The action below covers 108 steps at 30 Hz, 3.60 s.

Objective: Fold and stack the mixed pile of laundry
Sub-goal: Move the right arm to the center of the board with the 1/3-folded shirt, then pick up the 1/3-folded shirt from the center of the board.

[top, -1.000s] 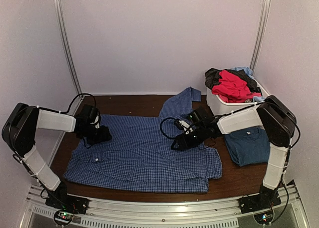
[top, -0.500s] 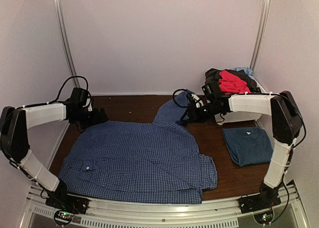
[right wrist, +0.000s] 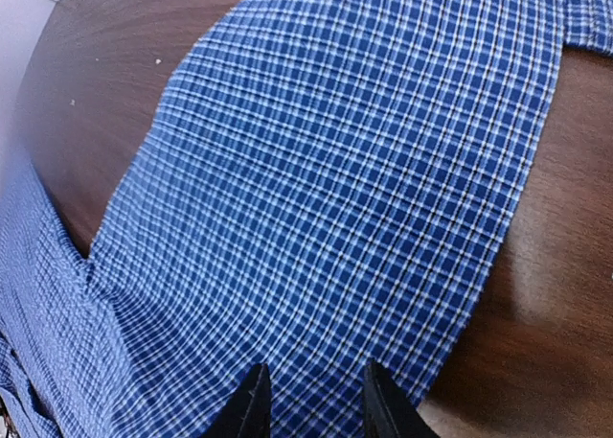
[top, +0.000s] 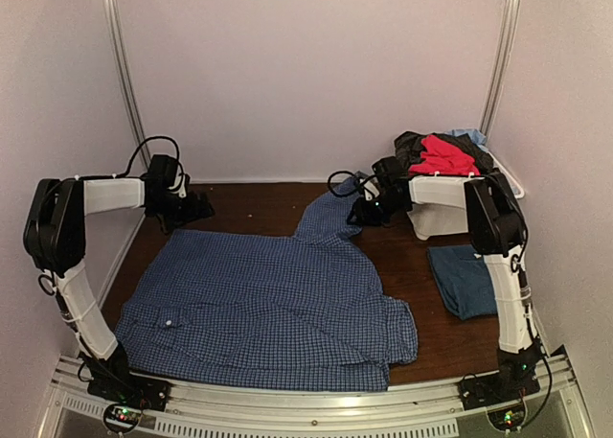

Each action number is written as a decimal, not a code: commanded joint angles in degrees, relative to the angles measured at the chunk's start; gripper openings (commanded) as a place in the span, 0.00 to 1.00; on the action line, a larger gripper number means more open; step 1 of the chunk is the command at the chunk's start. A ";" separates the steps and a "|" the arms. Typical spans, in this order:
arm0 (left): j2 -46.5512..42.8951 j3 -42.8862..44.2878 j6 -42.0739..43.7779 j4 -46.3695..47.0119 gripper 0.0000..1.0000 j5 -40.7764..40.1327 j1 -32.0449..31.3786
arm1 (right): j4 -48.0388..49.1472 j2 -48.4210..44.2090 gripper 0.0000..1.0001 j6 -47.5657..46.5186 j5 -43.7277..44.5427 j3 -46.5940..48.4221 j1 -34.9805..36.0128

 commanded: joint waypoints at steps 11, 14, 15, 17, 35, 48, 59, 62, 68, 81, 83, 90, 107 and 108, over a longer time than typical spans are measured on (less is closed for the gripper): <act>-0.73 0.56 1.80 -0.70 0.98 0.51 1.22 | -14.34 21.90 0.10 -1.16 2.32 32.95 0.41; -0.56 0.56 2.13 -1.01 0.98 0.18 1.22 | -13.20 25.54 0.11 -0.32 0.92 38.39 0.36; -0.47 0.44 2.21 -0.99 0.98 0.37 1.22 | -12.11 25.98 0.12 0.04 0.51 38.88 0.36; -0.04 0.54 2.36 -1.00 0.98 0.96 1.22 | -9.43 25.93 0.15 0.68 -1.46 38.98 0.29; -2.21 1.53 4.72 0.41 0.98 2.29 -1.77 | -2.84 4.44 0.42 -1.56 -4.39 23.97 0.81; -3.27 -0.05 4.36 1.04 0.98 1.89 -1.77 | -0.90 -2.05 0.35 -3.32 -1.72 -0.89 4.75; -1.93 1.20 4.95 -0.23 0.98 0.23 -1.77 | -13.47 9.88 0.36 -8.20 13.87 14.72 1.69; -1.75 1.32 5.32 -0.39 0.98 0.16 -1.76 | -8.19 5.84 0.46 -10.05 10.66 12.65 1.02; -0.64 1.70 5.24 -0.16 0.98 1.05 -1.77 | 0.38 7.87 0.67 -5.99 6.10 17.37 -1.78; 0.56 1.71 5.25 0.30 0.98 1.88 -1.77 | 11.31 19.32 0.69 3.38 1.05 28.04 -3.36; 0.67 1.62 5.24 0.48 0.98 2.16 -1.77 | 13.34 21.05 0.65 5.14 -0.75 29.60 -3.36; 0.77 1.06 5.15 0.46 0.98 2.01 -1.77 | 15.47 26.56 0.56 9.18 -1.46 34.61 -3.36; -0.11 -0.34 4.33 1.18 0.98 2.50 -1.77 | 20.42 2.03 0.00 6.91 -7.28 7.75 0.23; -0.26 -0.58 4.28 1.26 0.98 2.55 -1.77 | 20.95 -0.18 0.00 7.08 -7.26 4.19 0.68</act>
